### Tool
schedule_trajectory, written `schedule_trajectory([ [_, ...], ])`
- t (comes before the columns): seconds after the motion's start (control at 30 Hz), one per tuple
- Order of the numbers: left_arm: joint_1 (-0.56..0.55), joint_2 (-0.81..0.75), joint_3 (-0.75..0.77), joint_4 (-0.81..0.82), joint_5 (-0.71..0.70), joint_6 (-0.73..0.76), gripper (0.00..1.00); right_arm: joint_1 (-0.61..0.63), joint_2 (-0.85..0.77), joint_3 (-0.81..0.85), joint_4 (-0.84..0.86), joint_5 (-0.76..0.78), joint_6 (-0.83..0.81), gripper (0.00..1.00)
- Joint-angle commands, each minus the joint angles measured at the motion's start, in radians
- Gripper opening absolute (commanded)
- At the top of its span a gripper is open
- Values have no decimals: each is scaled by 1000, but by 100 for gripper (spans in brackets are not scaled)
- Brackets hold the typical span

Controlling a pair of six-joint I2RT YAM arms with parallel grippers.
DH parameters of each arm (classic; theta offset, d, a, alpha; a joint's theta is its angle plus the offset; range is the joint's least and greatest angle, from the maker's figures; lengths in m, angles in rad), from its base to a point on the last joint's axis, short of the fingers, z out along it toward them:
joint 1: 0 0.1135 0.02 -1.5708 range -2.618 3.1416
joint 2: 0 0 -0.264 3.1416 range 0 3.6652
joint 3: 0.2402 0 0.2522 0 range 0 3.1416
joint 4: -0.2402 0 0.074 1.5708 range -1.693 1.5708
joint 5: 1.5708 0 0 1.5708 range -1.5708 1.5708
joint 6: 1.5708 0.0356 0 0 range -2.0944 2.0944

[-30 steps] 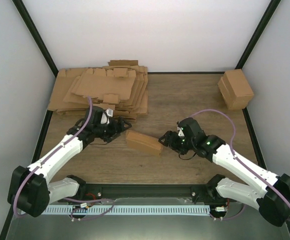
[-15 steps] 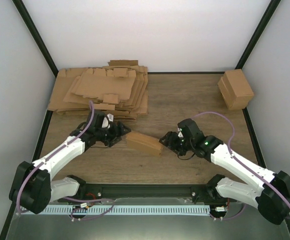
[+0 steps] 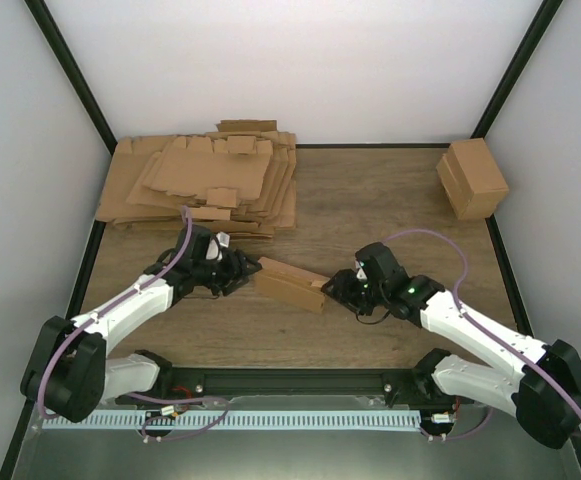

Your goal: Fold the paper box

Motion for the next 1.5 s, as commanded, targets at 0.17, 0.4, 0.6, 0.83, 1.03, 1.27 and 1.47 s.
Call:
schedule_trajectory([
  [0.17, 5, -21, 21, -38, -32, 12, 70, -8, -24, 63, -10, -17, -79, 66],
  [0.4, 5, -46, 67, -53, -35, 17, 89, -8, -39, 115, -48, 28, -107, 73],
  [0.6, 6, -9, 70, -40, -43, 24, 81, -8, -25, 117, -52, 80, -90, 67],
  [0.83, 7, 58, 12, 34, -41, 28, 61, -7, 50, 52, -19, 57, -87, 46],
  [1.03, 6, 113, -26, 65, -45, 55, 46, -8, 73, -34, 41, 26, -78, 39],
  [1.27, 6, 141, -32, 71, -33, 69, 40, -8, 69, -23, 29, 31, -99, 41],
  [1.47, 11, 90, 72, -38, -69, 135, 56, -8, 39, 68, -31, 72, -176, 59],
])
